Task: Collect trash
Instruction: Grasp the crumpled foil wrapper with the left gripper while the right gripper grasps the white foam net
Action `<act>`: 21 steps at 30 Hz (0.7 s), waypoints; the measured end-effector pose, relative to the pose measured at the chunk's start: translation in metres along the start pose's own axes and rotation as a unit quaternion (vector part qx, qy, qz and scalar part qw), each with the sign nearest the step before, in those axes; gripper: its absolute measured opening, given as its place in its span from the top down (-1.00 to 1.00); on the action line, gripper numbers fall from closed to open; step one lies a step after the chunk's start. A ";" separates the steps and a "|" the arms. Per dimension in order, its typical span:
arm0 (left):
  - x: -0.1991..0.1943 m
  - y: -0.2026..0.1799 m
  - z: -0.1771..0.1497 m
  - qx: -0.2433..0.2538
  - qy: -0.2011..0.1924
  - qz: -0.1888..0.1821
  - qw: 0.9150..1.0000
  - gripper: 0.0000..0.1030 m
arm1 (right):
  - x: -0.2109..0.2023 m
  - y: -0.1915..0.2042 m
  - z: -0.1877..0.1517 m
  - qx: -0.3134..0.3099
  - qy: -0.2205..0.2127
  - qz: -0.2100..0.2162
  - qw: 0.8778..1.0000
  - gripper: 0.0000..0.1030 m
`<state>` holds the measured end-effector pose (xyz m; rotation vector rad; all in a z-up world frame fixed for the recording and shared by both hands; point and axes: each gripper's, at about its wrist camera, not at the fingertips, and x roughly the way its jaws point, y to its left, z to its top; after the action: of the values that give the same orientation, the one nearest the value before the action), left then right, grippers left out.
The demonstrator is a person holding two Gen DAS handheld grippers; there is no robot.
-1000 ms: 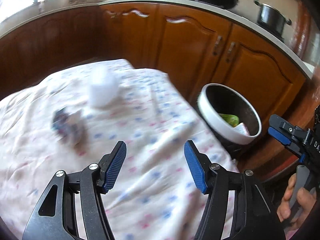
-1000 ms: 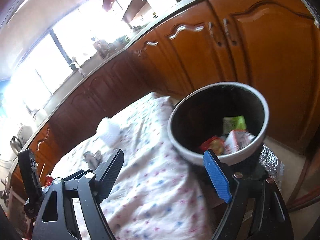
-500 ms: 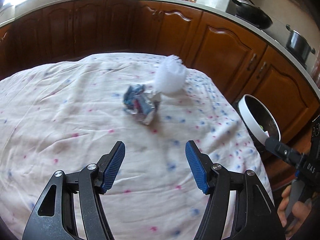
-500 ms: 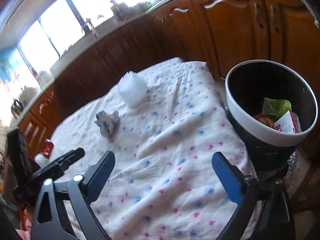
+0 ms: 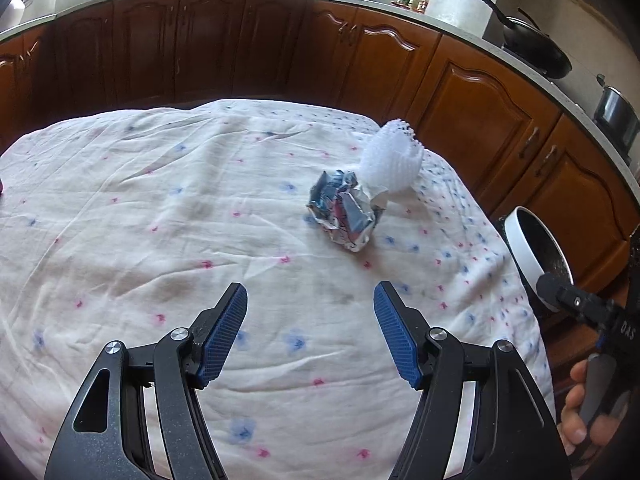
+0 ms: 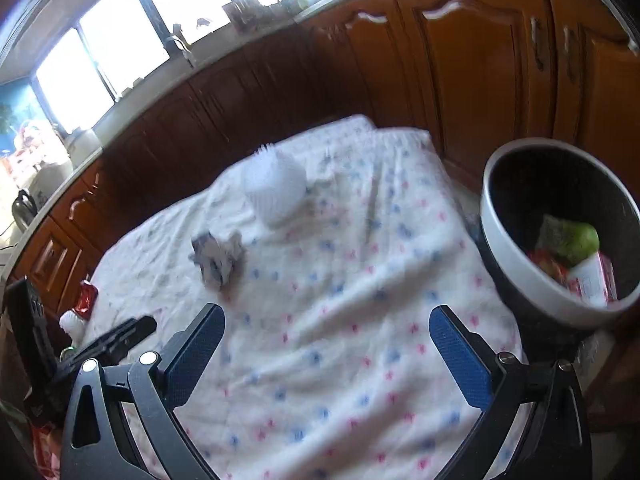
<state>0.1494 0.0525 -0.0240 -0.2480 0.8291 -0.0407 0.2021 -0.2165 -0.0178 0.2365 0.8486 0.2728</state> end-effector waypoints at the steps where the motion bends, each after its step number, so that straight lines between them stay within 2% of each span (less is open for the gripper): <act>1: 0.000 0.001 0.001 -0.001 0.000 -0.001 1.000 -0.30 | 0.002 0.000 0.004 0.000 -0.004 0.006 1.000 -1.00; 4: 0.004 -0.001 0.006 0.007 0.003 0.002 1.000 -0.30 | 0.011 0.000 0.020 0.006 -0.011 0.033 0.999 -0.99; 9: 0.015 -0.009 0.017 0.021 0.011 -0.007 1.000 -0.31 | 0.037 0.013 0.052 -0.009 -0.001 0.047 0.999 -0.95; 15: 0.032 -0.020 0.035 0.031 0.014 -0.014 0.999 -0.31 | 0.091 0.021 0.084 -0.011 0.030 0.062 0.998 -0.49; 21: 0.058 -0.027 0.052 0.036 0.025 -0.012 0.999 -0.31 | 0.135 0.027 0.101 -0.009 0.047 0.073 0.996 -0.26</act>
<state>0.2279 0.0289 -0.0259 -0.1894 0.8723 -0.0992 0.3604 -0.1562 -0.0400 0.2715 0.9238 0.4302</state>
